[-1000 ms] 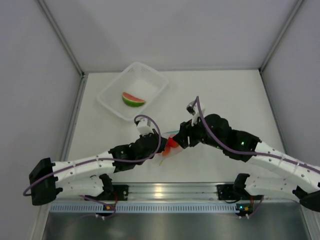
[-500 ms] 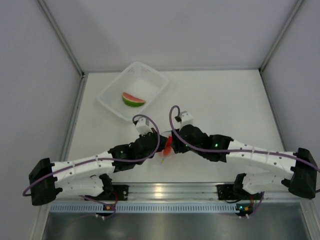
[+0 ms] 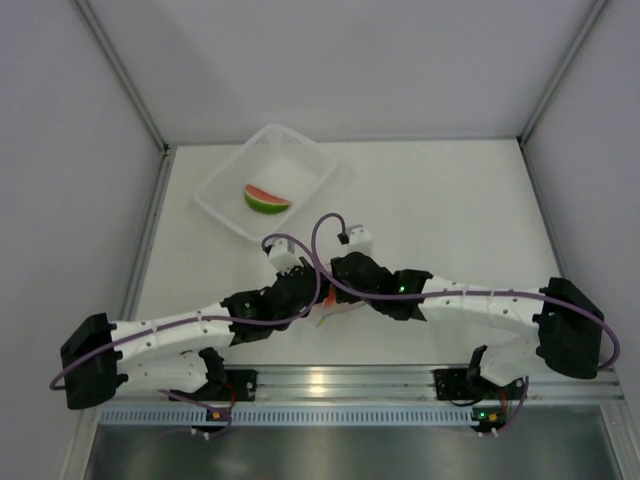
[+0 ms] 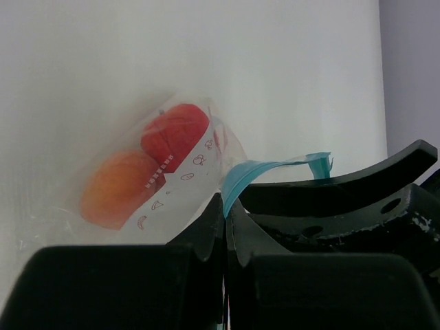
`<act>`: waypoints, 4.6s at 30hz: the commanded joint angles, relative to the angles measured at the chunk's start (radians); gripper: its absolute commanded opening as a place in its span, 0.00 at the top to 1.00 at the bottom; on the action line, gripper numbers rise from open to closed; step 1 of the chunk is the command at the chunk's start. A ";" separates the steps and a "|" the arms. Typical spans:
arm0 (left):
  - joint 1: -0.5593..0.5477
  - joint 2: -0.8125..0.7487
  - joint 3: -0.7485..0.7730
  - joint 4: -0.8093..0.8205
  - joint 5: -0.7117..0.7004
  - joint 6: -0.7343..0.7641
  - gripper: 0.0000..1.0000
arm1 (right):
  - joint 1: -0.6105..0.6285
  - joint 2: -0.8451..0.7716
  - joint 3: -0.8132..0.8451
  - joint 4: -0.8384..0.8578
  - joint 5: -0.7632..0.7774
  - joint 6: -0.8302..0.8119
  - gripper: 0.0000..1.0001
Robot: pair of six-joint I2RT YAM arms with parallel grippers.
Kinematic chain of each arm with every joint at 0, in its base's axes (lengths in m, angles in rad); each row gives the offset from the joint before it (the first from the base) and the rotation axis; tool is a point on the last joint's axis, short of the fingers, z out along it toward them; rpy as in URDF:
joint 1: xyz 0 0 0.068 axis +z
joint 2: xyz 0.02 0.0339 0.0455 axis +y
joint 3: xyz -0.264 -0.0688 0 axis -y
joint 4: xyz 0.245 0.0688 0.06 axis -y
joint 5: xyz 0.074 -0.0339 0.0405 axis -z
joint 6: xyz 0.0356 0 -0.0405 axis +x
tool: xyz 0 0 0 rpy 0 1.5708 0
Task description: Open the zip-top bag and remove the fake food
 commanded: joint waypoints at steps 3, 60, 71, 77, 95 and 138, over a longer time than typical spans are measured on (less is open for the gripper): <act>-0.001 0.007 -0.030 0.058 -0.009 -0.049 1.00 | -0.016 0.036 -0.012 0.206 0.130 0.074 0.57; 0.013 -0.095 -0.065 0.187 0.033 0.092 1.00 | -0.112 0.395 0.187 0.439 -0.272 -0.148 0.32; 0.014 -0.111 -0.116 0.198 0.054 0.067 1.00 | -0.110 0.480 0.273 0.424 -0.119 -0.215 0.30; 0.014 -0.141 -0.130 0.197 0.036 0.064 1.00 | -0.113 0.474 0.258 0.522 -0.260 -0.275 0.34; 0.033 -0.146 -0.168 0.197 0.037 0.051 1.00 | -0.139 0.537 0.301 0.686 -0.390 -0.192 0.32; 0.040 -0.190 -0.277 0.197 0.023 -0.097 1.00 | -0.219 0.440 0.350 -0.215 -0.188 -0.419 0.27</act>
